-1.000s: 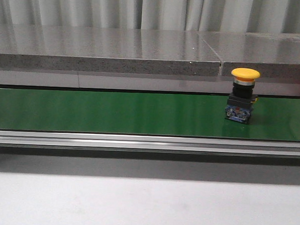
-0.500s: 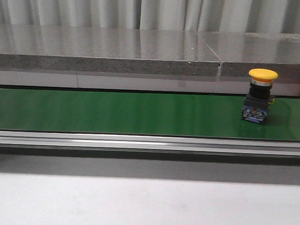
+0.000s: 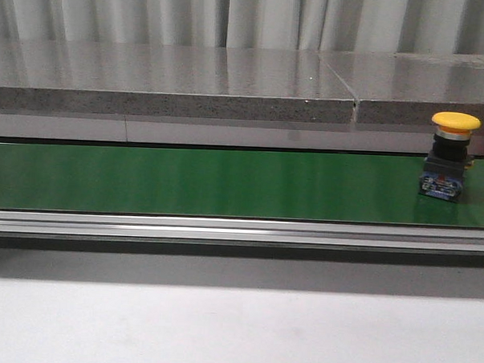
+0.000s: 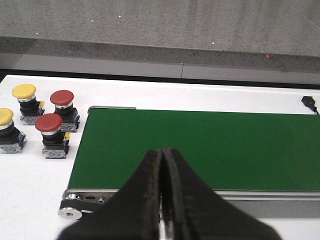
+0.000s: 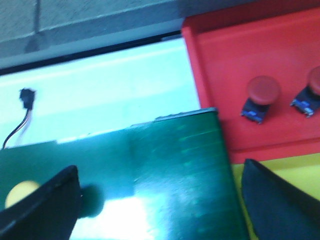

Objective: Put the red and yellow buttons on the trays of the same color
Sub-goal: 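Grasp the yellow button at the conveyor end with the right gripper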

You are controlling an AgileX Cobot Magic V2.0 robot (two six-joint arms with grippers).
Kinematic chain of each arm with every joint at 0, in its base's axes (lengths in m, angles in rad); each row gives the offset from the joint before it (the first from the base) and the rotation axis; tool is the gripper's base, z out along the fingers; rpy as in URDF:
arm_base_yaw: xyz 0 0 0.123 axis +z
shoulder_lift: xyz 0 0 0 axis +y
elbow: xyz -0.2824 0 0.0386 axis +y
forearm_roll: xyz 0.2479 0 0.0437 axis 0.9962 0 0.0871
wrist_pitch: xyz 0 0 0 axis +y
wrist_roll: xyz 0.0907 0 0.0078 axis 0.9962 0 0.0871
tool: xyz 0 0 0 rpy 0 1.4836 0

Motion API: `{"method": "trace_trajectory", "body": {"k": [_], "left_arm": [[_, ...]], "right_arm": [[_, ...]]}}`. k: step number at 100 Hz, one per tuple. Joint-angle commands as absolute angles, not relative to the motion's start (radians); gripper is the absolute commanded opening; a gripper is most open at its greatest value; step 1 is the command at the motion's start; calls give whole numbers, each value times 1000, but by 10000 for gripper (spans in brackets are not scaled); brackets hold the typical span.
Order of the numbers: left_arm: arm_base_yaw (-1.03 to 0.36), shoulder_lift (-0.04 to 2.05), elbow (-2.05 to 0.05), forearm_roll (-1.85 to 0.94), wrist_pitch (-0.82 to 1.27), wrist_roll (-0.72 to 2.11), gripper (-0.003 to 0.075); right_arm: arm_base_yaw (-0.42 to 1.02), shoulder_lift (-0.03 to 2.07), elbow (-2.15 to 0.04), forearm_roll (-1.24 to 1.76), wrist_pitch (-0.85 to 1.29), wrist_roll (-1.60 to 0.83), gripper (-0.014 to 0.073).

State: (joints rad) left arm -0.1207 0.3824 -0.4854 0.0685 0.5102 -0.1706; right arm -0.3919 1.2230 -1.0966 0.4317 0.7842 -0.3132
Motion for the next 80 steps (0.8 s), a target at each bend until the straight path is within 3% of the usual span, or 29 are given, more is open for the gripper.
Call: {"method": "trace_trajectory", "body": {"k": [1, 40, 80], "left_arm": [[-125, 388, -511, 64, 441, -169, -19], [-125, 388, -511, 64, 441, -169, -19], [-125, 388, -511, 64, 441, -169, -19]], "right_arm": [[-333, 1158, -1088, 447, 765, -344, 644], [-123, 1197, -1043, 447, 685, -384, 644], [-90, 1383, -1043, 447, 605, -416, 644]]}}
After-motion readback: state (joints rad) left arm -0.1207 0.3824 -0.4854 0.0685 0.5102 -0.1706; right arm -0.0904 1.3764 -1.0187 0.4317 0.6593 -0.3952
